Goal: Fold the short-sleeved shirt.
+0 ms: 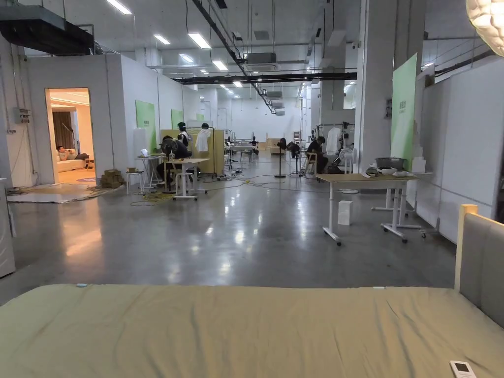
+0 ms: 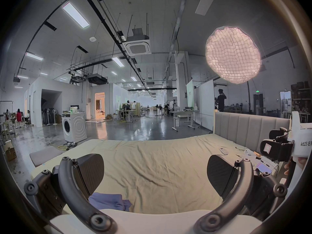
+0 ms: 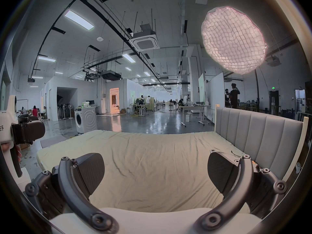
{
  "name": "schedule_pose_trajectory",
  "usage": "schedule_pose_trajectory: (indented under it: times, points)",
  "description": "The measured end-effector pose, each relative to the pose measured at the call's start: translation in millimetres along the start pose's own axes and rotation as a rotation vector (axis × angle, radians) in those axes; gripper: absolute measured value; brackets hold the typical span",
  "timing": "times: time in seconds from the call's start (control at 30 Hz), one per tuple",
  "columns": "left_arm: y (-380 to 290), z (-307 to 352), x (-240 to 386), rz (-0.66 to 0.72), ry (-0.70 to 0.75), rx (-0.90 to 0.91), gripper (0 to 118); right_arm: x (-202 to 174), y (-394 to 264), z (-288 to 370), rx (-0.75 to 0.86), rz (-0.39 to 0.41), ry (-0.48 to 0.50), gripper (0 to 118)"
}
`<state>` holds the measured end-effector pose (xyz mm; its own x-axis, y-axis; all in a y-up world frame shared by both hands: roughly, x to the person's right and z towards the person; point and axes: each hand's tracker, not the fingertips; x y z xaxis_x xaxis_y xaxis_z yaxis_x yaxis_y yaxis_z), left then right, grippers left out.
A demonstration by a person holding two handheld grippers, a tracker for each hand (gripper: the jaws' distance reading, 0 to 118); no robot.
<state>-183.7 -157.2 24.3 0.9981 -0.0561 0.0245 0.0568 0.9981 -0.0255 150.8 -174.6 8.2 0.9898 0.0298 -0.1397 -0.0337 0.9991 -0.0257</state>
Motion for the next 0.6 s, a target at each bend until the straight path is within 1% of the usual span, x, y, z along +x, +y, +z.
schedule_pose_trajectory:
  times: [0.27,0.47,0.6]
  points:
    - [-1.1,1.2,4.9,-0.002,-0.009,-0.014,118,-3.3,-2.9,-1.0,-0.018,-0.008,0.026,118]
    - [0.2,1.5,4.7,-0.008,-0.005,-0.012,118,-5.9,-1.5,-1.1,-0.011,0.014,0.016,118]
    - [0.2,1.9,5.3,0.003,-0.006,-0.010,118,-5.6,-0.6,-0.6,-0.007,0.009,0.019,118]
